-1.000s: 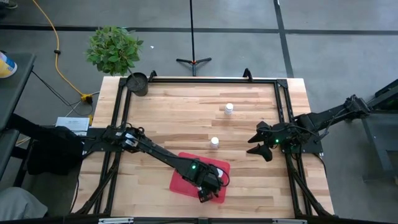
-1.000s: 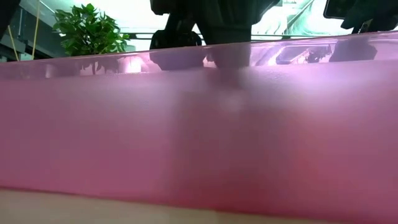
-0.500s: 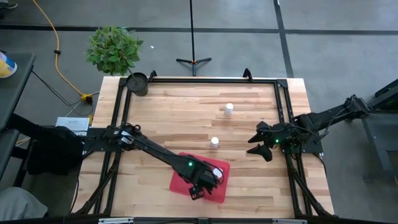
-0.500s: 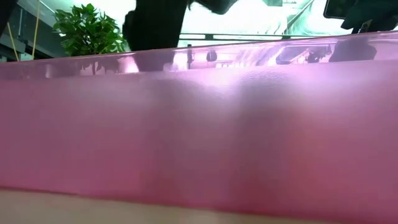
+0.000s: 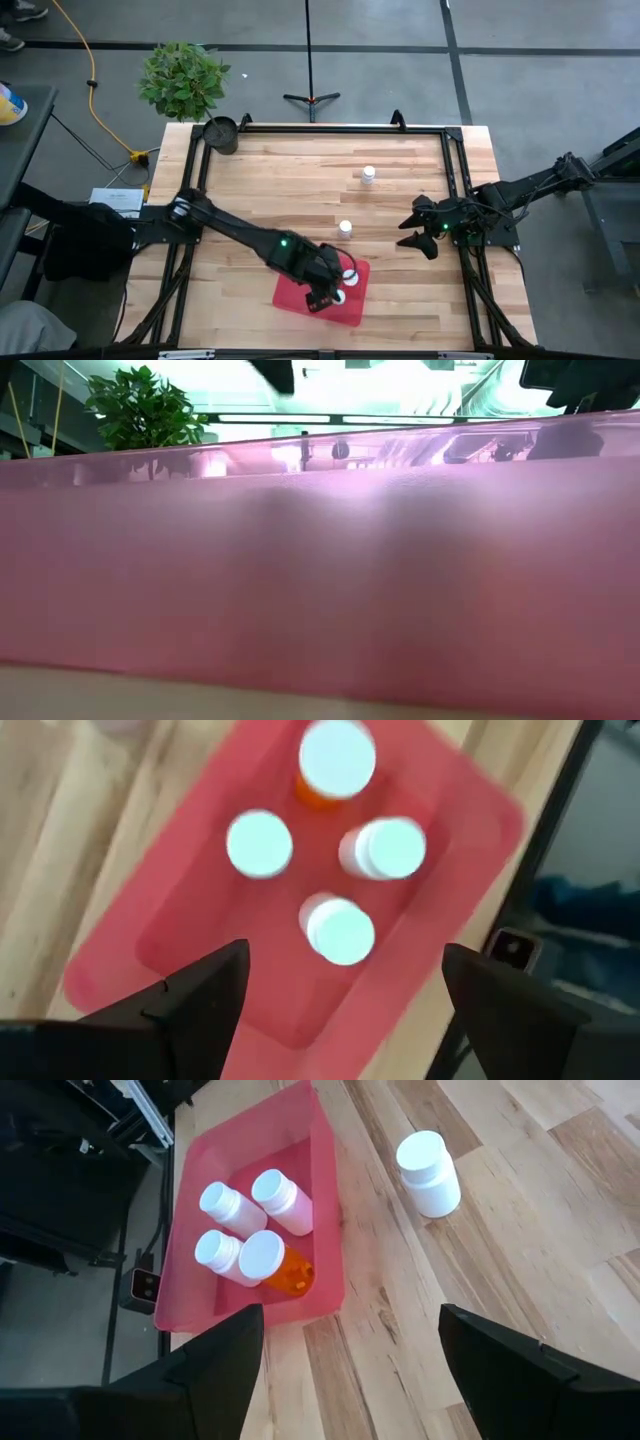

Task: Pick and place pill bottles into a basket
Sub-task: Put the white medicine bottle into the red container

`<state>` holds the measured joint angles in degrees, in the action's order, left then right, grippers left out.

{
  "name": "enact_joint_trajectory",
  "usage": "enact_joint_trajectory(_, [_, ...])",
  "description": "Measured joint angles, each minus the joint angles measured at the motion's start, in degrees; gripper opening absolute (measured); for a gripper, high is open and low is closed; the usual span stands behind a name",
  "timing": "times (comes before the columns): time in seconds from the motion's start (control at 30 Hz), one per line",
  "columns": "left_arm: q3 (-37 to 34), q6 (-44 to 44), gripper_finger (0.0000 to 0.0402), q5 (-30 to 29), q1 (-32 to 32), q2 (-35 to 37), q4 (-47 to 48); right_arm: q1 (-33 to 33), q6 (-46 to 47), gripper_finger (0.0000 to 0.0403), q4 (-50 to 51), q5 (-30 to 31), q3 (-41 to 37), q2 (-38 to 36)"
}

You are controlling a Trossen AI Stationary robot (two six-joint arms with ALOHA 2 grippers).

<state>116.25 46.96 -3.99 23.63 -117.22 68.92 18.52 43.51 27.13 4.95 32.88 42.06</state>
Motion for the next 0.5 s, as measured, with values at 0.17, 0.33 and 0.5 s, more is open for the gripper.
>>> enact_joint_trajectory(0.17, [0.0, 1.57, 0.0365, -2.54, -1.89, 3.89, -1.45, 0.02, 0.02, 0.0291, -0.23, 0.18, 0.0, 0.0])
enact_joint_trajectory(0.33, [0.04, 11.01, 0.0365, -6.85, -5.75, 5.58, -1.54, 0.0, 0.07, 0.0291, -0.34, 0.85, 0.0, 0.0])
enact_joint_trajectory(0.5, [0.04, 17.94, 0.0365, -5.71, -10.76, 4.98, -1.89, 0.0, 0.07, 0.0291, -0.84, 0.94, 0.0, 0.0])
